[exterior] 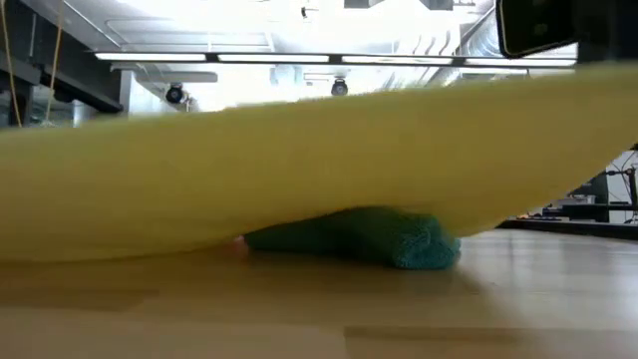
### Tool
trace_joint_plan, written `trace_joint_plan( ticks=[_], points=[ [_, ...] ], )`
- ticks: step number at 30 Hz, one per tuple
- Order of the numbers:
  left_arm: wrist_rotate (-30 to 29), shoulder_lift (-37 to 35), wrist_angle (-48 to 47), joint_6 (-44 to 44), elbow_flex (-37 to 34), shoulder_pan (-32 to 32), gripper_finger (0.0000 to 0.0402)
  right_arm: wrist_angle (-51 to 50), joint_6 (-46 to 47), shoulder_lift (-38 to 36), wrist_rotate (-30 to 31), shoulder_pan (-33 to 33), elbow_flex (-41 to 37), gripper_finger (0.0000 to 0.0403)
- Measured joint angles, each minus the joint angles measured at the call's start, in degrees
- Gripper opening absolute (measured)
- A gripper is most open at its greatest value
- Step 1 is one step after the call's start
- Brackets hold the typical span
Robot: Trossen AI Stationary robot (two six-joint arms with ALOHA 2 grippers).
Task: Fold microfiber towels
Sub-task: Fold the yellow microfiber towel
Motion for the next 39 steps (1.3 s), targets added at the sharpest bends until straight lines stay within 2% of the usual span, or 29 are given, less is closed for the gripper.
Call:
trace_joint_plan(
  ticks=[4,8,11,16,19,28,34,39],
  points=[
    [2.84,-1.33,2.77,-0.62,0.0,-0.43,0.0,2.36,-0.23,-0.43,-3.97,-0.62,0.02,0.0],
    [2.21,-6.27,-1.76,1.66,-0.06,1.15,0.0,0.43,-4.25,-3.4,-4.55,-3.76,0.02,0.0],
    [-0.47,-11.31,-8.16,3.98,-0.09,3.35,0.0,-3.79,-7.1,-6.15,-2.3,-7.46,-0.04,0.0],
    [-8.78,-18.77,-22.22,7.01,-0.11,7.17,0.0,-14.18,-10.91,-10.53,5.45,-13.95,-0.04,0.0],
    [-11.23,-21.0,-27.28,8.88,-0.11,9.71,0.0,-19.13,-12.78,-11.97,6.94,-17.65,-0.04,0.0],
    [-12.17,-19.03,-30.38,15.41,-0.11,14.89,0.0,-21.37,-15.77,-10.66,6.88,-24.41,0.02,0.0],
    [-11.99,-15.67,-32.67,15.51,-0.09,15.22,0.0,-24.13,-16.56,-10.82,7.35,-25.29,0.02,0.0],
    [-12.54,-17.6,-33.61,19.38,0.67,15.22,0.0,-23.69,-17.15,-11.18,8.16,-25.29,0.09,0.0]
  ],
)
